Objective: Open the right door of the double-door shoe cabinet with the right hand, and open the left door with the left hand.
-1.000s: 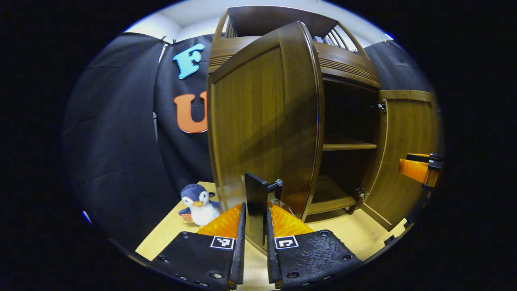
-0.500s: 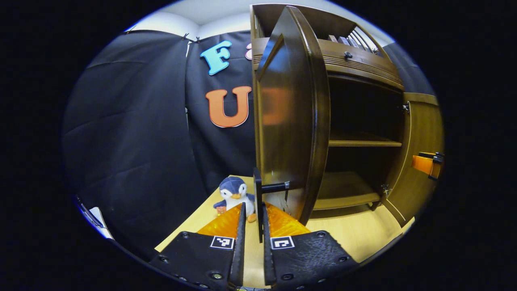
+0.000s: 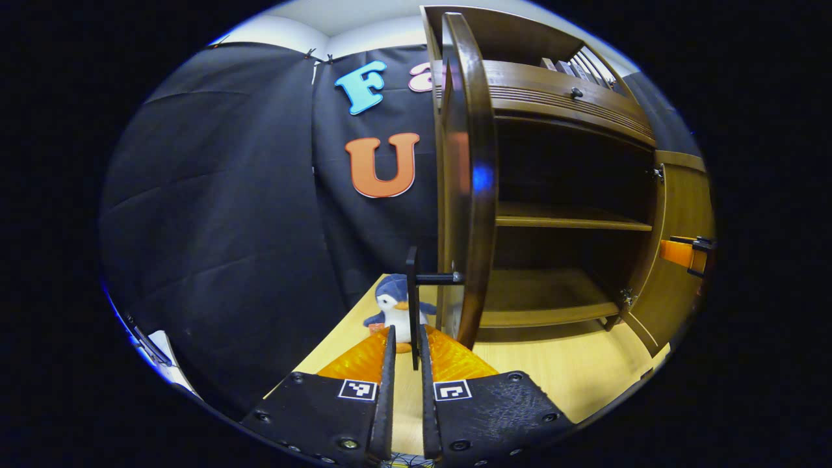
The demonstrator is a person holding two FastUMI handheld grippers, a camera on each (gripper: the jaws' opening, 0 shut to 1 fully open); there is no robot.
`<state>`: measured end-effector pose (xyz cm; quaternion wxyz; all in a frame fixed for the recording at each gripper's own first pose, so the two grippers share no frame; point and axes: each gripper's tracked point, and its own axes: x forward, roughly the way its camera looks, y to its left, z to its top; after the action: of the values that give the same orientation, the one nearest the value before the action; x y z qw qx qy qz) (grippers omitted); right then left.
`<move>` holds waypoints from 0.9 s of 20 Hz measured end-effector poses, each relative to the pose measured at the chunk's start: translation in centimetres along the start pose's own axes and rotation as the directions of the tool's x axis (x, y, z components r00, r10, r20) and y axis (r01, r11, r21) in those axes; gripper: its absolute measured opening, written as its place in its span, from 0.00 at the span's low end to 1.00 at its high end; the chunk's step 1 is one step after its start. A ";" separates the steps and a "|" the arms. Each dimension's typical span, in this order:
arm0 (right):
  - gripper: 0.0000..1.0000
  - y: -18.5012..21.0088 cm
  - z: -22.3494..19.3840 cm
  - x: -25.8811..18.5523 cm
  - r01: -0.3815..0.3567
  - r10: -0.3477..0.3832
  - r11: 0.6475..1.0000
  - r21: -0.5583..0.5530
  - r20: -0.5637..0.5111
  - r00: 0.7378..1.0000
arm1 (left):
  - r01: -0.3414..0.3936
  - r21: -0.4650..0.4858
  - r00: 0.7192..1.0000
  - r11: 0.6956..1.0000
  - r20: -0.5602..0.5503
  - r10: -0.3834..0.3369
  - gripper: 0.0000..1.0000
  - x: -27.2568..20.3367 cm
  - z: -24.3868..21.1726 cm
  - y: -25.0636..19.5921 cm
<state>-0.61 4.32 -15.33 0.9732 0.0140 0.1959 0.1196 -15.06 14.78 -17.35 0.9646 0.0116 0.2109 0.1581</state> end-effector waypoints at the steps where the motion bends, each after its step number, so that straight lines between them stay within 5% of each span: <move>1: 0.76 0.4 0.0 0.0 -0.004 0.004 1.000 -0.004 0.002 1.000 | -0.015 -0.006 1.000 1.000 0.002 0.015 0.19 -0.3 -0.1 0.5; 7: 0.80 1.5 0.5 -0.3 -0.019 0.020 1.000 -0.015 0.026 0.999 | -0.034 0.034 0.998 0.999 0.062 0.031 0.27 -2.7 1.2 0.1; 8: 0.76 1.5 0.7 -0.4 -0.018 0.018 1.000 -0.017 0.032 0.999 | -0.017 0.050 0.997 0.999 0.080 0.013 0.43 -3.0 1.9 -0.8; 11: 0.80 2.4 1.1 -1.2 -0.023 0.024 1.000 -0.021 0.041 0.999 | 0.076 0.090 0.988 0.993 0.124 -0.086 0.55 -2.9 3.9 -5.1; 14: 0.77 2.0 2.1 -1.9 -0.006 0.008 0.999 -0.031 0.067 0.998 | 0.178 0.105 0.971 0.979 0.142 -0.192 0.56 -2.1 4.7 -9.7; 15: 0.77 1.8 2.3 -2.0 0.002 0.001 0.999 -0.034 0.076 0.997 | 0.202 0.105 0.965 0.974 0.151 -0.216 0.48 -2.2 5.2 -10.7; 17: 0.77 1.6 2.4 -2.3 0.014 -0.011 0.999 -0.036 0.082 0.997 | 0.250 0.086 0.954 0.964 0.148 -0.260 0.73 -1.9 5.6 -12.7; 18: 0.87 1.4 2.2 -2.6 0.017 -0.014 0.999 -0.036 0.075 0.997 | 0.280 0.083 0.946 0.956 0.144 -0.289 0.72 -2.1 5.6 -13.9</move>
<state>-2.38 5.10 -12.24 0.9808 -0.0009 0.1572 0.1152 -10.35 1.18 -12.63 0.9899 0.0232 0.1397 0.0093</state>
